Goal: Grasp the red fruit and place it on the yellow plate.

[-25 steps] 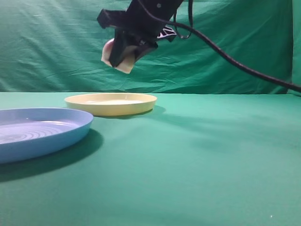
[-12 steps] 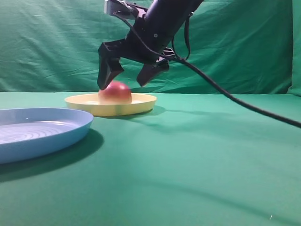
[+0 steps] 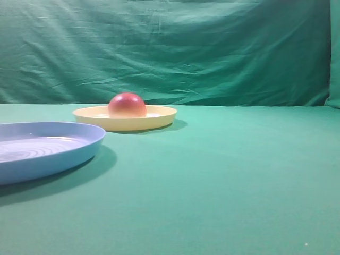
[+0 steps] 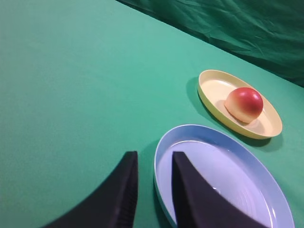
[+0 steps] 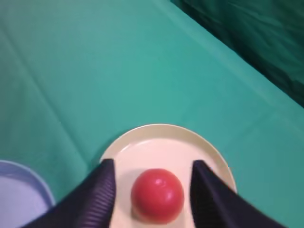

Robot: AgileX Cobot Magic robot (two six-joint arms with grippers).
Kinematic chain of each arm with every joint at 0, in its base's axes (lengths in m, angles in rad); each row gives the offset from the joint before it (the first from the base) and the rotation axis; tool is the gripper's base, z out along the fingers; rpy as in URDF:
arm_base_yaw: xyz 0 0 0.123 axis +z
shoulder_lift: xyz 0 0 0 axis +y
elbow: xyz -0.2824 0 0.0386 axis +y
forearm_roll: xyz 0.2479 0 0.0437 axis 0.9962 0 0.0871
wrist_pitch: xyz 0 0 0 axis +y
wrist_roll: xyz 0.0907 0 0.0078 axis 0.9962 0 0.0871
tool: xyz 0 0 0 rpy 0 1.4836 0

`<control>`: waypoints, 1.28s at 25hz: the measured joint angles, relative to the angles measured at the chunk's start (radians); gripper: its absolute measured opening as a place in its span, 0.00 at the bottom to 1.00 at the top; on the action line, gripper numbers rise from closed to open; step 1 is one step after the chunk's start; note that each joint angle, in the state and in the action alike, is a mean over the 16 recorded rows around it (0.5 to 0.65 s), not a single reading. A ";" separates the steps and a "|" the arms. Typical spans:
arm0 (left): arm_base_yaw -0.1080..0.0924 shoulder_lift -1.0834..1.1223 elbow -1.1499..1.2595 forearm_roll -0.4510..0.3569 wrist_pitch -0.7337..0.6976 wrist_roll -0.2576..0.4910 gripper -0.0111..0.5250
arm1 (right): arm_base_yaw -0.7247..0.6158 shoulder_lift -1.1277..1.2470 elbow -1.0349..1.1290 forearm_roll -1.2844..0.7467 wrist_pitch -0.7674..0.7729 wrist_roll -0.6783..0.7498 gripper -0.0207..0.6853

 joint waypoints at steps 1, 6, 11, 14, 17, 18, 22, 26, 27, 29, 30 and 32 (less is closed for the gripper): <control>0.000 0.000 0.000 0.000 0.000 0.000 0.31 | 0.000 -0.036 0.025 -0.005 0.008 0.018 0.06; 0.000 0.000 0.000 0.000 0.000 0.000 0.31 | 0.000 -0.228 0.206 -0.025 -0.017 0.083 0.03; 0.000 0.000 0.000 0.000 0.000 0.000 0.31 | 0.000 -0.430 0.449 -0.030 -0.098 0.114 0.03; 0.000 0.000 0.000 0.000 0.000 0.000 0.31 | 0.000 -0.553 0.594 -0.032 -0.146 0.125 0.03; 0.000 0.000 0.000 0.000 0.000 0.000 0.31 | 0.000 -0.677 0.719 -0.034 -0.176 0.131 0.03; 0.000 0.000 0.000 0.000 0.000 0.000 0.31 | 0.000 -0.717 0.754 -0.034 -0.180 0.133 0.03; 0.000 0.000 0.000 0.000 0.000 0.000 0.31 | 0.000 -0.872 0.862 -0.042 -0.162 0.138 0.03; 0.000 0.000 0.000 0.000 0.000 0.000 0.31 | 0.000 -0.999 0.926 -0.070 -0.123 0.161 0.03; 0.000 0.000 0.000 0.000 0.000 0.000 0.31 | 0.000 -1.025 0.936 -0.082 -0.112 0.172 0.03; 0.000 0.000 0.000 0.000 0.000 0.000 0.31 | 0.000 -1.068 0.951 -0.110 -0.091 0.200 0.03; 0.000 0.000 0.000 0.000 0.000 0.000 0.31 | 0.000 -1.085 0.955 -0.126 -0.081 0.215 0.03; 0.000 0.000 0.000 0.000 0.000 0.000 0.31 | -0.001 -1.113 0.960 -0.159 -0.063 0.246 0.03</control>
